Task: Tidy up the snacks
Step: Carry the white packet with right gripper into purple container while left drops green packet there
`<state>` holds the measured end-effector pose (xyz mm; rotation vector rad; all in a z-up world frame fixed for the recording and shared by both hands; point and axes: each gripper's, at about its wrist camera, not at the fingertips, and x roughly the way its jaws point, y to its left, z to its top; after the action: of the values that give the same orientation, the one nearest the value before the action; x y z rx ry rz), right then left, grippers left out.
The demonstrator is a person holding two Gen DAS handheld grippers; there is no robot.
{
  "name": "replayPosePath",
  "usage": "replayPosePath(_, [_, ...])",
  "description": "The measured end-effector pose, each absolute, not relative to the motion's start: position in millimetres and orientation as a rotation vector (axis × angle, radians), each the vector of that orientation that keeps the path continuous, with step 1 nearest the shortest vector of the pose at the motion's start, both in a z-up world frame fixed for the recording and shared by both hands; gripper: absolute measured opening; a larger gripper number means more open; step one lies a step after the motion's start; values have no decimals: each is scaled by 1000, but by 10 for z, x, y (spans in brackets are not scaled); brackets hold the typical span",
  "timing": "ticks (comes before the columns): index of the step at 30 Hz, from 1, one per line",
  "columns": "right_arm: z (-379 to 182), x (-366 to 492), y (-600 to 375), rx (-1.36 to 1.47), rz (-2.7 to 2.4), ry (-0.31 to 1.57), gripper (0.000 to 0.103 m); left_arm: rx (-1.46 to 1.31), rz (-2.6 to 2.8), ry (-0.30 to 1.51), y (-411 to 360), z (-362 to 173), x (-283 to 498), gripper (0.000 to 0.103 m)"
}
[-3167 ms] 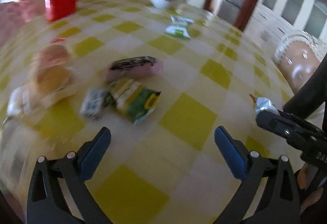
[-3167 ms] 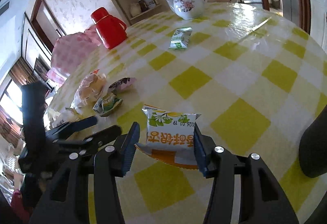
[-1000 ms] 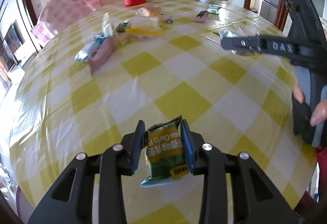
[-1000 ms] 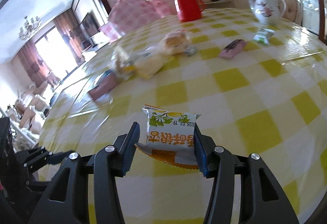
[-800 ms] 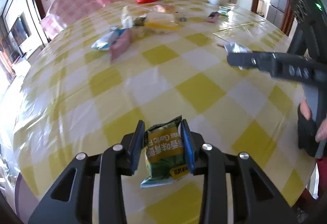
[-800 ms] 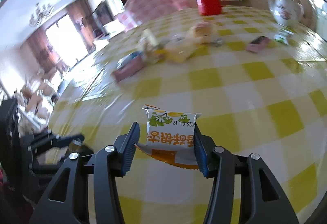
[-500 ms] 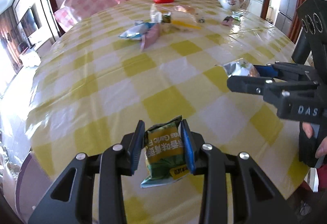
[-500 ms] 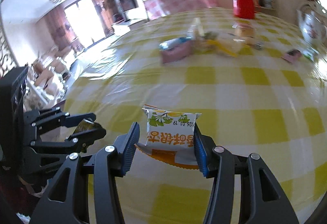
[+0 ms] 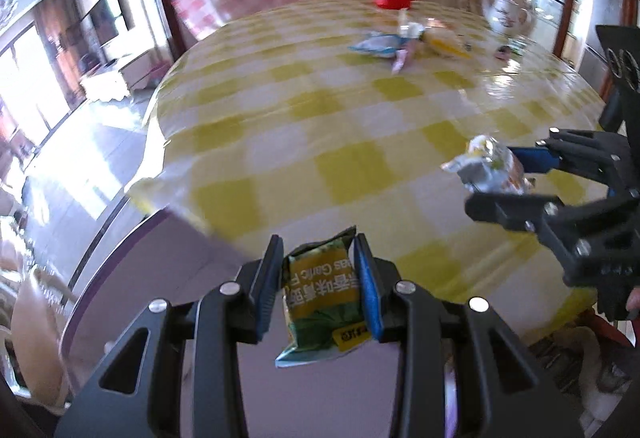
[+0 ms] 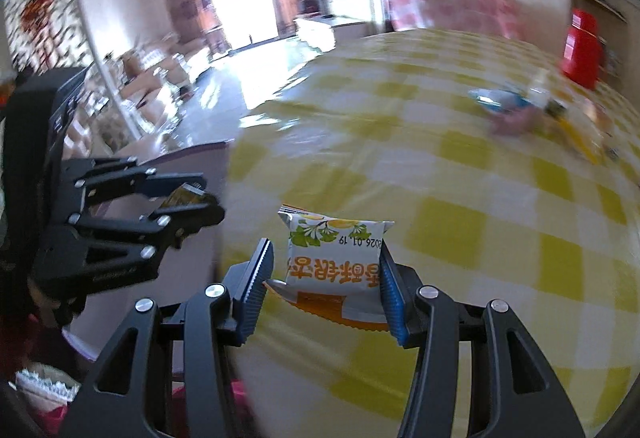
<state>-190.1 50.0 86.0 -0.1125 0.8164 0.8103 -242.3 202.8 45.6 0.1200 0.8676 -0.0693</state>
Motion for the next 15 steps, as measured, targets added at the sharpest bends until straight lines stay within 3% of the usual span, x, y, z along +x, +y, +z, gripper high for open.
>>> replayPosePath(9, [852,-2341,1208,-166,1017,861,50,100,52,923,2678,262,-2709,37])
replayPosePath(11, [847,-2410,1327,-147,1091,880,52,75,98,941,2880,202,-2762,41])
replayPosePath(12, [836,-2415,1374,-118,1134,897,53,66,114,954,2945,178,-2773,46])
replayPosePath(14, [822,-2360,1406,-86,1155,915,88,55,215,962,3112,149,-2789,74])
replayPosePath(15, [838,-2318,1358,-62,1127,897,89,37,262,944,3188,177,-2802,86])
